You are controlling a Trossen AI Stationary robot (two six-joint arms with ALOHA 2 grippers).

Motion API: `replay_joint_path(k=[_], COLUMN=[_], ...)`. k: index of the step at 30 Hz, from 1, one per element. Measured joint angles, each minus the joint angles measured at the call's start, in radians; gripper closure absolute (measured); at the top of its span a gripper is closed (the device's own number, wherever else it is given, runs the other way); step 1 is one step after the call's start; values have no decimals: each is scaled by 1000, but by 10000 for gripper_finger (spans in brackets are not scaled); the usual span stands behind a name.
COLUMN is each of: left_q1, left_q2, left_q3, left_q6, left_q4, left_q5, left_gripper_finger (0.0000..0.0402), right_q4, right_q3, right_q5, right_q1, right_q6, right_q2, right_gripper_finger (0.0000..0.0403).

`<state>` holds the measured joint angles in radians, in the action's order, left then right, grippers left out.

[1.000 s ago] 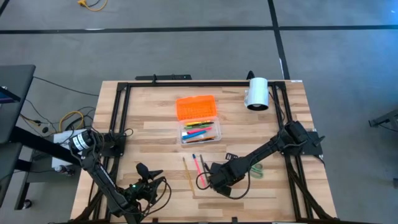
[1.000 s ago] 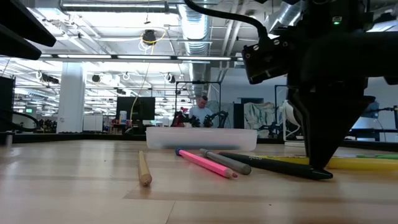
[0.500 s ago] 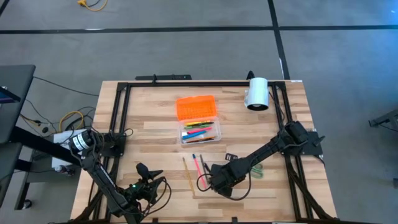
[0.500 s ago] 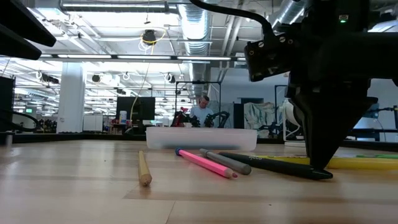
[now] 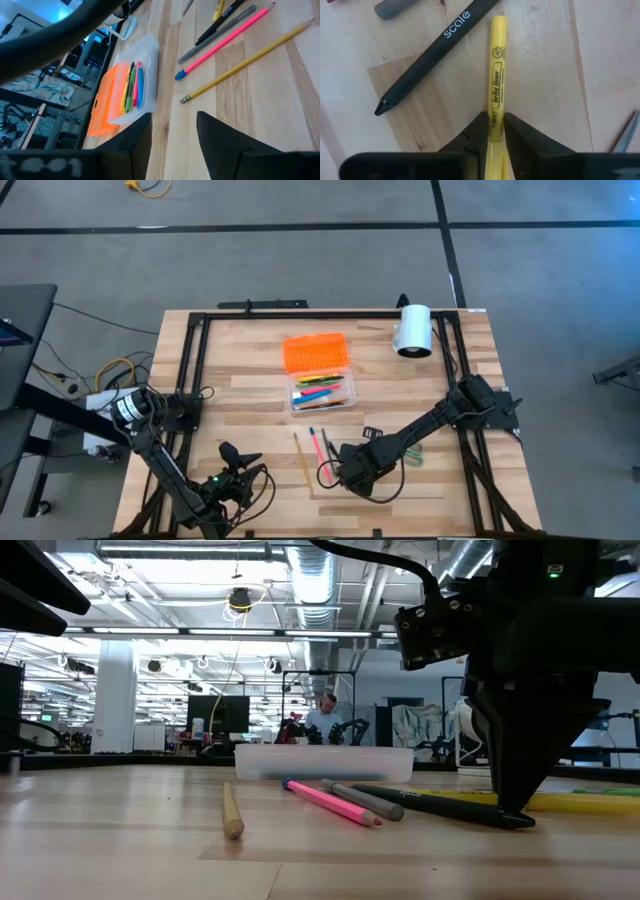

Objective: Pick & place school supplies into a supply box
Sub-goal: Put the yellow pen into the supply box

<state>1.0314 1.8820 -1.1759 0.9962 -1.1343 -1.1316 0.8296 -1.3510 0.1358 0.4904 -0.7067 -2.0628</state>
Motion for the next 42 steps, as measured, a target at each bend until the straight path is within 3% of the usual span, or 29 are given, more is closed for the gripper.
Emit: replay_joint_path(k=[28, 42], left_q1=[0, 0], left_q2=[0, 0], left_q3=[0, 0], left_q6=[0, 0], left_q4=[-1, 0], left_q5=[0, 0], left_gripper_finger=[255, 255], right_q4=[-21, -23], right_q3=[0, -2], right_q5=[25, 28], right_q1=[1, 1], right_q6=[-1, -1], right_q2=[0, 0], right_gripper_finger=[340, 383])
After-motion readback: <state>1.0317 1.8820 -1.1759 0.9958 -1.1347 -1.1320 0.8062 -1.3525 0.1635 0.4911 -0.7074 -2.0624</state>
